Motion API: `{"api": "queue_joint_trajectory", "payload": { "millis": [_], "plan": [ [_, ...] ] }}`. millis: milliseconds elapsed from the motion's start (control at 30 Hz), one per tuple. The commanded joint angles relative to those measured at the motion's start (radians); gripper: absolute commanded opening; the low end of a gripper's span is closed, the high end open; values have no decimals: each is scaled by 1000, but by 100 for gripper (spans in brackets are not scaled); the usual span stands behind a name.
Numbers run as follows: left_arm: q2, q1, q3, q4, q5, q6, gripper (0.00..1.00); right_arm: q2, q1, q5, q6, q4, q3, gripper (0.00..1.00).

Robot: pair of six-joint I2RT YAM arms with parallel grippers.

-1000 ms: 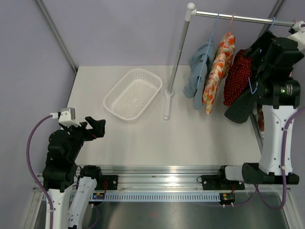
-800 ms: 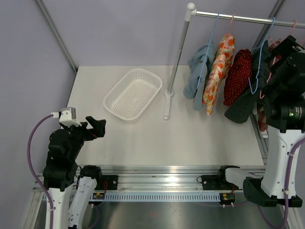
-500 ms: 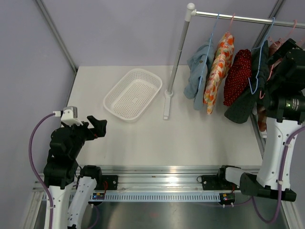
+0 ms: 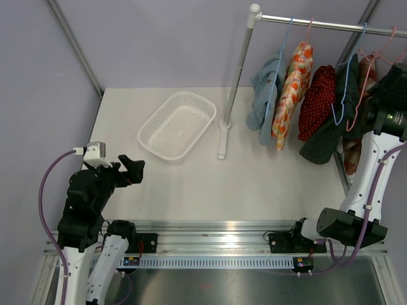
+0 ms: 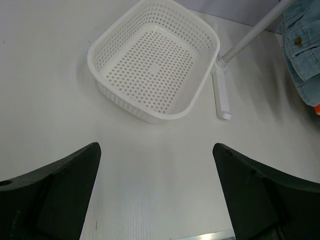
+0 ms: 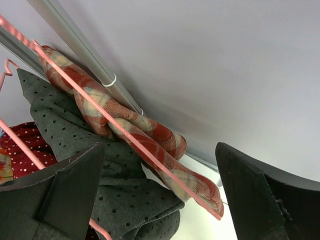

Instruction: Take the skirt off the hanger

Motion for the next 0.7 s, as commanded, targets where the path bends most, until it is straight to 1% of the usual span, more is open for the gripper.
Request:
{"api": "queue_joint_trajectory", "payload": {
  "millis": [0, 200, 233, 367, 500, 567, 633, 667],
  "plan": [
    [-9, -29, -5, 37, -45, 16, 99, -61, -1, 1, 42, 57, -19, 99],
    [-29, -89, -9, 35, -70, 13, 99, -35, -7, -27, 30, 54, -34, 99],
    [-26, -98, -9, 34, -97, 11, 99, -28, -9, -28, 30, 54, -39, 99],
    [-2, -124, -6, 25, -120, 4, 99, 23, -9, -47, -16, 102, -65, 97],
    [3, -135, -1, 17, -128, 1, 99, 124, -10, -80, -16, 128, -54, 96],
    [-3, -135, -3, 15, -132, -1, 99, 193, -10, -86, -18, 108, -1, 95],
    [-9, -135, -3, 14, -132, -2, 99, 230, -12, -94, -25, 96, 62, 87],
    [-9, -135, -2, 12, -132, -2, 99, 256, -12, -99, -24, 83, 84, 80]
  ]
}}
